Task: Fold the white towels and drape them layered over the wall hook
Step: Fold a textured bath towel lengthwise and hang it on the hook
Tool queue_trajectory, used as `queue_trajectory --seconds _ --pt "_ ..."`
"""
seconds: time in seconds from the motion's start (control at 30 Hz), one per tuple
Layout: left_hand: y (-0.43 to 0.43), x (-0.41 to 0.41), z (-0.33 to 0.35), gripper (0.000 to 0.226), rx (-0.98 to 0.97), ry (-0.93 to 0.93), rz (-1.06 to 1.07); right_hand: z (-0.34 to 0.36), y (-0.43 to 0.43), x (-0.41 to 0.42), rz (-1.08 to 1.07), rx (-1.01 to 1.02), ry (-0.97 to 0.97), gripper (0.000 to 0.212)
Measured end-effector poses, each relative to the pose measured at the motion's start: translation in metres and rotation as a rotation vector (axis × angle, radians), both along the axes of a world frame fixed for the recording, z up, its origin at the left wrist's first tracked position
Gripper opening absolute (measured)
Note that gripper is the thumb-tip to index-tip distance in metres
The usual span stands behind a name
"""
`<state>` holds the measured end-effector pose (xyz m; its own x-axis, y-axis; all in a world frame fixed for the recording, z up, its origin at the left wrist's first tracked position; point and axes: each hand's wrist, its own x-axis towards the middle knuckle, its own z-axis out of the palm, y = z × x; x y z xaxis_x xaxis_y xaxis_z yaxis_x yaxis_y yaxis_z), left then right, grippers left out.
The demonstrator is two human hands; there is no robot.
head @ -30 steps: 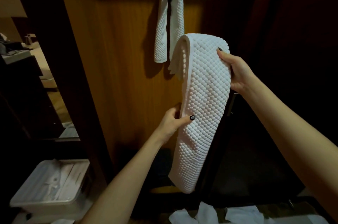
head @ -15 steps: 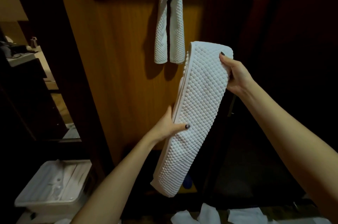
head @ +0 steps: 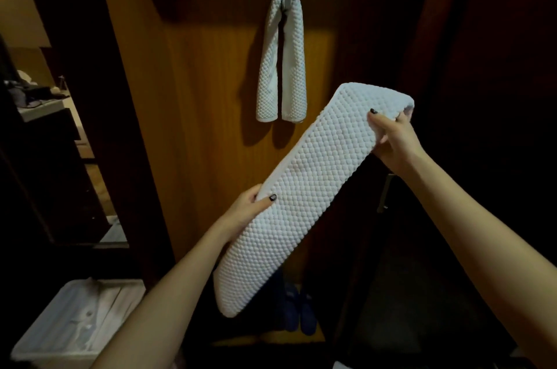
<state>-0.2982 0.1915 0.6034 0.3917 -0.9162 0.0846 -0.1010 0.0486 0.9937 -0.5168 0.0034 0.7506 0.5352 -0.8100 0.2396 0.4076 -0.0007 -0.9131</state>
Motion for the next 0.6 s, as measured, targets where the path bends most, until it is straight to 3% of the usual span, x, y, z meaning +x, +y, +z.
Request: queue_trajectory --seconds 0.27,0.4,0.6 --pt "-0.026 0.089 0.098 0.005 -0.026 -0.103 0.13 0.038 -0.024 0.043 -0.115 -0.076 -0.028 0.041" --pt "-0.05 0.134 0.156 0.015 -0.048 -0.154 0.134 0.066 -0.045 0.073 -0.119 -0.017 -0.127 0.055" --pt "-0.098 0.179 0.248 0.014 -0.216 -0.175 0.12 0.123 -0.081 0.115 -0.149 -0.07 -0.258 0.044"
